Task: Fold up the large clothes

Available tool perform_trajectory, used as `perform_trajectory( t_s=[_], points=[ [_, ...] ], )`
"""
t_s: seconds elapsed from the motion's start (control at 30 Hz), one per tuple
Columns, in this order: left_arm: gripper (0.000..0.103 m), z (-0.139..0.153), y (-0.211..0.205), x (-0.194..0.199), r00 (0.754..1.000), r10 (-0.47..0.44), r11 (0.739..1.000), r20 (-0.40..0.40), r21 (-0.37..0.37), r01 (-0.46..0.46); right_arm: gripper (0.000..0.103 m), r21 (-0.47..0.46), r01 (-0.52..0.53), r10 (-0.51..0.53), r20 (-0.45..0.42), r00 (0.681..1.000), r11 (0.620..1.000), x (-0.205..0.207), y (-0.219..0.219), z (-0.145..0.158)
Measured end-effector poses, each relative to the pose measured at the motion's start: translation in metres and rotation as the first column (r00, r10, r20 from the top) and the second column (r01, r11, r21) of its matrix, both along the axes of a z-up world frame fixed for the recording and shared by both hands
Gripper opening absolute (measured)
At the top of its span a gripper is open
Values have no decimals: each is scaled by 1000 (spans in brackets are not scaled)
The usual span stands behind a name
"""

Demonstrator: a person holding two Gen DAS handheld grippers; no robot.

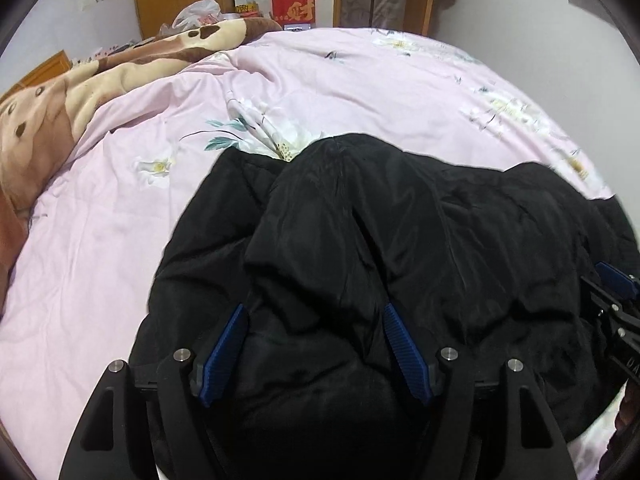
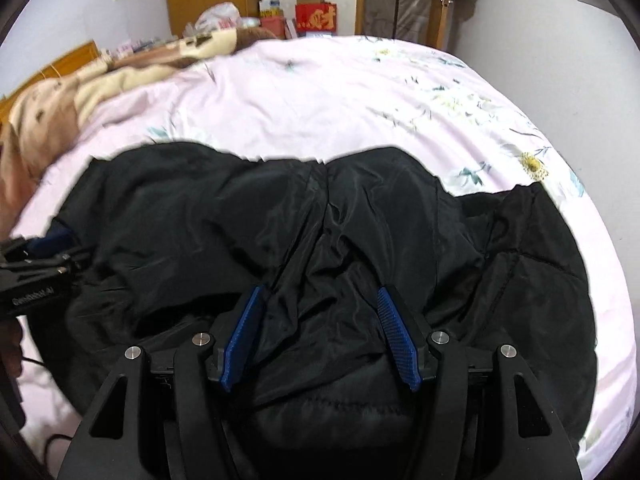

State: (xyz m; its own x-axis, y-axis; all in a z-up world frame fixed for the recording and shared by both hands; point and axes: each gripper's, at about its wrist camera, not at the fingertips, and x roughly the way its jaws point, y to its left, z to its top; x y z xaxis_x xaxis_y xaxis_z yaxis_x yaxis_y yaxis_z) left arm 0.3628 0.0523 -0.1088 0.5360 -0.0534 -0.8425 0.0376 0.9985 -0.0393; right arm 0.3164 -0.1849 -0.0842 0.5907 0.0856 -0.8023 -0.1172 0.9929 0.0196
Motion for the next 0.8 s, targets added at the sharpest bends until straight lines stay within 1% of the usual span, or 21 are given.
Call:
perform_trajectory(
  t_s=[0.1,0.13,0.17,0.2,0.27,0.3,0.37,0.4,0.47,0.57,0.67,0.8],
  points=[
    [72,11,10,-11,1000,2,1000,8,-13,-2,61,35,5,-7,41,999,999,-12,-8,19],
    [74,14,13,-14,1000,-3,1000,9,-19,3,62,37,2,-4,52,999,999,-16,-11,25],
    [77,17,17,-16,1000,-10,999,10,-30,10,65,31,0,-1,64,998,1000,-20,-14,32],
    [78,22,22,-20,1000,-7,999,17,-32,8,67,22,-1,-1,77,997,1000,-24,-19,39],
    [79,30,36,-22,1000,4,1000,30,-31,-3,68,22,0,-2,100,995,1000,-30,-30,49],
    [82,32,42,-23,999,10,999,31,-32,-9,68,28,7,-10,106,994,1000,-32,-38,53],
    [86,35,58,-22,1000,13,998,27,-54,-12,68,43,38,-43,108,993,998,-35,-57,58],
    [87,36,63,-21,1000,16,998,19,-60,-15,69,52,59,-64,105,992,997,-35,-68,59],
    [87,35,76,-19,1000,15,998,-1,-66,-15,74,54,100,-104,93,990,994,-36,-89,57],
    [87,31,88,-17,999,45,998,-8,-45,-46,75,40,137,-139,68,988,990,-38,-114,52],
    [87,18,103,-13,997,48,996,-55,-72,-52,75,39,167,-169,53,984,985,-45,-135,48],
    [87,6,117,-10,995,38,994,-92,-103,-48,76,44,194,-194,18,981,980,-48,-159,38]
  ],
)
